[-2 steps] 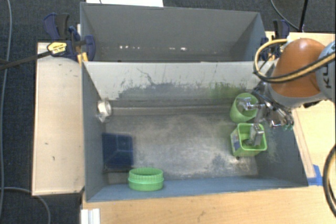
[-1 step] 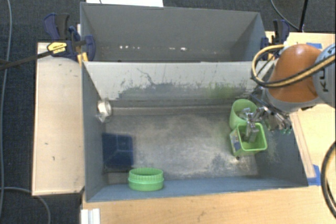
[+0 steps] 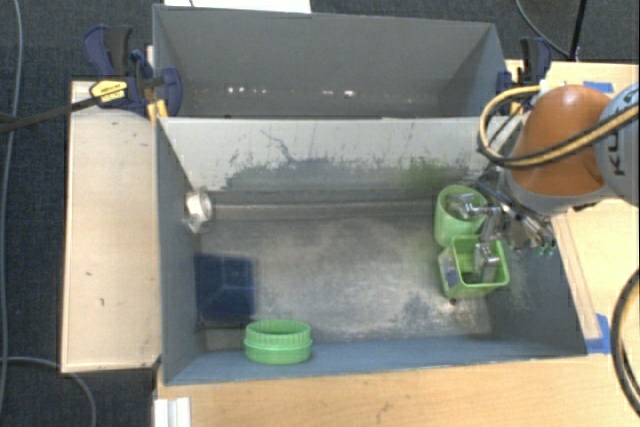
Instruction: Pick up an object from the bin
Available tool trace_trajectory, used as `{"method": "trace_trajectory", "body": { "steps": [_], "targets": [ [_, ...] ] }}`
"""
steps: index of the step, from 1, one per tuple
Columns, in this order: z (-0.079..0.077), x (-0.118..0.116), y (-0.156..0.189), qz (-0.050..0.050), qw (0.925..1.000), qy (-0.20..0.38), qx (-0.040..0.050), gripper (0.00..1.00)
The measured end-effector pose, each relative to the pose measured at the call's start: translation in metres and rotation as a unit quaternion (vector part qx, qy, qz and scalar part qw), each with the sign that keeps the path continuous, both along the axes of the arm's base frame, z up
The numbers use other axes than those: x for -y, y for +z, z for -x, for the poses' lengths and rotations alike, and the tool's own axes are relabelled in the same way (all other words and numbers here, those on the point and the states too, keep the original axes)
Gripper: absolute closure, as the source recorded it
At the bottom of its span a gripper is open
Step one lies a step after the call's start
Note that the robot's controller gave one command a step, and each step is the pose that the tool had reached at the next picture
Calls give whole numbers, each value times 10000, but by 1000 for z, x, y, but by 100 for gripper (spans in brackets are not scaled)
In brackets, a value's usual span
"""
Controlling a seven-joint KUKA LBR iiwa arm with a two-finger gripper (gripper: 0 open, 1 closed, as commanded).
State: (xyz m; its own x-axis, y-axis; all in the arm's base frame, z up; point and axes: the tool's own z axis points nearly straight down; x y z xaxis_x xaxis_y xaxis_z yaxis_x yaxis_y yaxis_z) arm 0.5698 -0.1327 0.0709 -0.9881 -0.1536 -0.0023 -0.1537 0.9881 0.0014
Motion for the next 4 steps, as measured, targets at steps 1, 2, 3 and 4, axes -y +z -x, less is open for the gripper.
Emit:
{"method": "trace_trajectory", "body": {
  "steps": [1, 2, 3, 4],
  "targets": [
    [0, 0, 0, 0, 10000, 4, 0, 0],
    [-6, -3, 26, -2, 10000, -84, 4, 0],
    [-12, 5, 41, 8, 10000, 55, 37, 0],
    [-5, 9, 14, -1, 10000, -7, 34, 0]
  ]
}}
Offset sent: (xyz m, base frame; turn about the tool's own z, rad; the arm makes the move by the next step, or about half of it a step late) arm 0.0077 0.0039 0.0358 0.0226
